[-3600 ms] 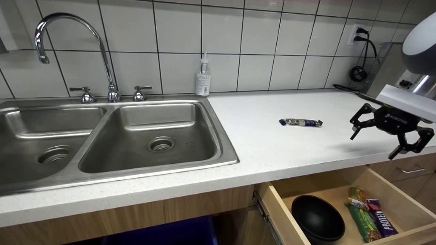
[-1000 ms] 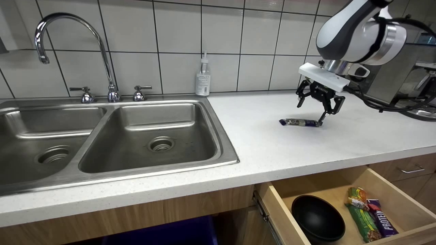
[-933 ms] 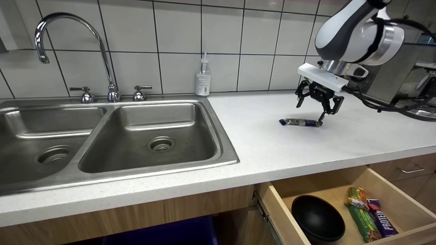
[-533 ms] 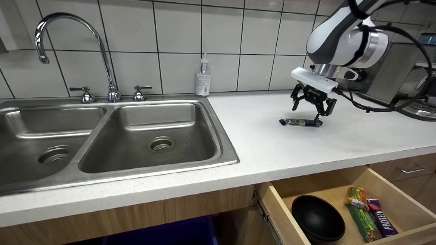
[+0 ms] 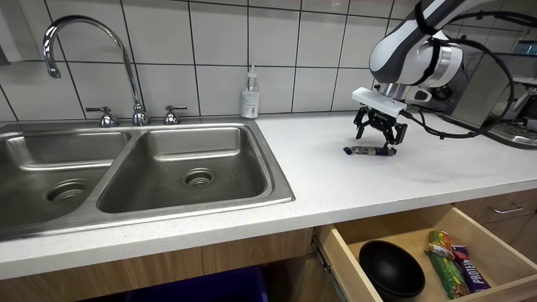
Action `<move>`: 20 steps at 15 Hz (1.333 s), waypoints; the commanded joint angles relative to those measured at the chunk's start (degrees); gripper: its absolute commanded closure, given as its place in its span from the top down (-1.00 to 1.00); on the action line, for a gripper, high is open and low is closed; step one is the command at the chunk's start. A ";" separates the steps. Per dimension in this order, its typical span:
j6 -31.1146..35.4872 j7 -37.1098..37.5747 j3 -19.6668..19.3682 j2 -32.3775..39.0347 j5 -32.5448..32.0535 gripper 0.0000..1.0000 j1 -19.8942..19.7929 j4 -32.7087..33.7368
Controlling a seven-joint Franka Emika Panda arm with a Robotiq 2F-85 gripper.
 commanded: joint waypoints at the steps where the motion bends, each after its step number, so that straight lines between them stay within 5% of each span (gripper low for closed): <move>1: -3.02 2.74 -0.88 2.02 -1.66 1.00 0.78 3.43; 20: -0.06 1.53 -0.03 -2.28 -1.15 1.00 0.56 -1.70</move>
